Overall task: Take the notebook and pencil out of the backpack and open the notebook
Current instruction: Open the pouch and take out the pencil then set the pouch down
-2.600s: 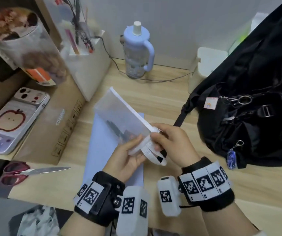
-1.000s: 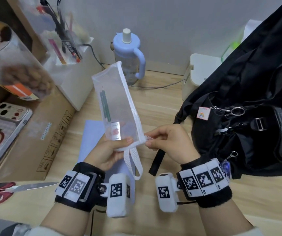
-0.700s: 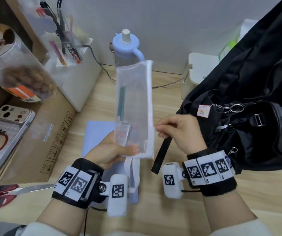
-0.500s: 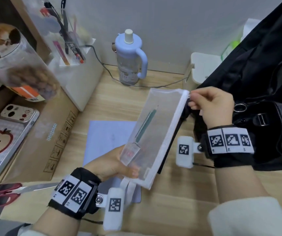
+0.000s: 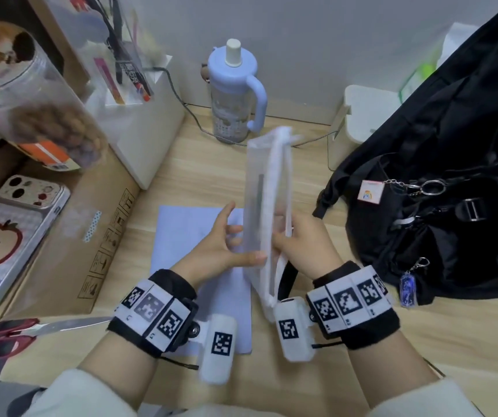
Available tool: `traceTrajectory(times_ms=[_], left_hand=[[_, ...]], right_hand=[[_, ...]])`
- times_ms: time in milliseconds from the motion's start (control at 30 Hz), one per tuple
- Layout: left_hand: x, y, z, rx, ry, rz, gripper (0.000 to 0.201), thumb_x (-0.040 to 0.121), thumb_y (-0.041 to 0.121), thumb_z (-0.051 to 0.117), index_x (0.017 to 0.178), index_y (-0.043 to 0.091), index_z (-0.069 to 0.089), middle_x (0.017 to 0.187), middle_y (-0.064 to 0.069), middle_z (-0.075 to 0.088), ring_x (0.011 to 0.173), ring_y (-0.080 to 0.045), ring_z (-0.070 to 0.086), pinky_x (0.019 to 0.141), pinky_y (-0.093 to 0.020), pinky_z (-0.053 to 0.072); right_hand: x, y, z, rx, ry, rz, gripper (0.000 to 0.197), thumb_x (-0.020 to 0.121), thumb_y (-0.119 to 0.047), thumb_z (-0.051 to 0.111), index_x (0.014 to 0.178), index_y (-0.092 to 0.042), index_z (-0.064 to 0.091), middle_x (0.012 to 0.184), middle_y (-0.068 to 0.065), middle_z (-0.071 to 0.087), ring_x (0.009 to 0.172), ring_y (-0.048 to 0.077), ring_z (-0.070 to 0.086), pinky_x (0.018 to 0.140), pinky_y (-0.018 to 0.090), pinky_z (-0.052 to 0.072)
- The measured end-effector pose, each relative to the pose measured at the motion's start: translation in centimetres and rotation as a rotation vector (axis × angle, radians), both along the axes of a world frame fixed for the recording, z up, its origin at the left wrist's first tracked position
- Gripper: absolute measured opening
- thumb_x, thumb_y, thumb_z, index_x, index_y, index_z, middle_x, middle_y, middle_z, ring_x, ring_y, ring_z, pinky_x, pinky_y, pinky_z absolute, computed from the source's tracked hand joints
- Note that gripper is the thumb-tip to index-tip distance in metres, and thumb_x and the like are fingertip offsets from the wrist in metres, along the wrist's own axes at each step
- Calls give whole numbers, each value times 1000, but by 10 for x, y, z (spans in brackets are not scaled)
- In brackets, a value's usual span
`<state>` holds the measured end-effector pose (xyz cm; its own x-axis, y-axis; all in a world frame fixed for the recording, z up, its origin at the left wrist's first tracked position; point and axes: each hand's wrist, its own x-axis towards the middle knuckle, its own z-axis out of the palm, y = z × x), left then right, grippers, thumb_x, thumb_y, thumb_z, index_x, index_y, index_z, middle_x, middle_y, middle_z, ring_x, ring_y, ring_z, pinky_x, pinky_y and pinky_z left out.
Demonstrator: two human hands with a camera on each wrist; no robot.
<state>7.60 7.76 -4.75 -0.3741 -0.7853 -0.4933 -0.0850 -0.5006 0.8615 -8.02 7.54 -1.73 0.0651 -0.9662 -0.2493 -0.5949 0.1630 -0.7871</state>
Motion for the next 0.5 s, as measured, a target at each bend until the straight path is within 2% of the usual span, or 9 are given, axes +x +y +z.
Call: traceTrajectory(times_ms=[33, 100, 133, 233, 267, 333, 400, 433, 500], left_hand=[[-5, -3, 5, -25, 31, -15, 76, 78, 4, 67, 133, 38, 29, 117, 4, 54, 97, 2, 60, 77, -12, 50], [-16, -8, 14, -7, 87, -62, 53, 82, 3, 61, 115, 38, 38, 106, 11, 55, 79, 15, 61, 62, -5, 48], [-20, -10, 15, 5, 72, -63, 49, 84, 7, 61, 119, 33, 38, 106, 11, 55, 77, 14, 61, 58, -5, 48], [-16, -18, 9, 63, 2, 34, 56, 87, 5, 56, 130, 30, 31, 113, 6, 59, 93, -4, 61, 64, -13, 51], [-11, -19, 7, 117, 5, 50, 57, 85, 1, 54, 128, 30, 32, 107, 4, 63, 93, -10, 61, 69, -20, 53], [-1, -20, 2, 271, 41, 64, 63, 70, 0, 49, 126, 27, 36, 100, -3, 72, 93, -23, 66, 78, -38, 52], [5, -21, 2, 376, 121, 97, 52, 66, 0, 38, 114, 19, 45, 113, -15, 69, 100, -32, 66, 81, -46, 50], [6, -22, 3, 397, 150, 113, 41, 71, -1, 32, 104, 17, 49, 120, -19, 65, 102, -34, 65, 79, -46, 50], [5, -25, 3, 404, 178, 136, 44, 77, -5, 23, 100, 19, 52, 118, -19, 63, 96, -31, 67, 71, -42, 52]], right_hand=[[2, 0, 0, 0, 50, 37, 30, 79, -3, 56, 104, -16, 65, 75, -7, 61, 77, 12, 58, 63, 14, 46], [6, 0, 1, 10, 57, 112, 36, 77, -1, 54, 108, -15, 65, 79, -4, 64, 77, 14, 60, 65, 12, 46], [5, -1, 1, 15, 35, 118, 35, 77, 0, 53, 106, -15, 67, 82, 0, 68, 77, 14, 62, 65, 10, 46], [-8, -7, -5, 10, -65, -2, 25, 83, -3, 54, 98, -19, 66, 88, 12, 72, 80, 16, 65, 69, 13, 48], [-14, -9, -8, 8, -79, -49, 24, 85, -3, 53, 97, -22, 62, 86, 11, 71, 76, 13, 63, 67, 13, 46], [-23, -15, -16, -4, -63, -140, 31, 85, -1, 54, 109, -19, 50, 81, 1, 61, 68, 10, 57, 64, 20, 44], [-28, -19, -19, -132, 86, -170, 46, 78, 4, 61, 117, -14, 44, 91, -1, 49, 77, 13, 48, 72, 23, 41], [-28, -20, -18, -267, 192, -123, 49, 73, 7, 63, 114, -12, 47, 96, 3, 47, 84, 15, 46, 77, 23, 39], [-26, -21, -19, -516, 341, 157, 40, 65, 11, 57, 97, -13, 55, 92, 12, 54, 86, 20, 46, 75, 27, 40]])
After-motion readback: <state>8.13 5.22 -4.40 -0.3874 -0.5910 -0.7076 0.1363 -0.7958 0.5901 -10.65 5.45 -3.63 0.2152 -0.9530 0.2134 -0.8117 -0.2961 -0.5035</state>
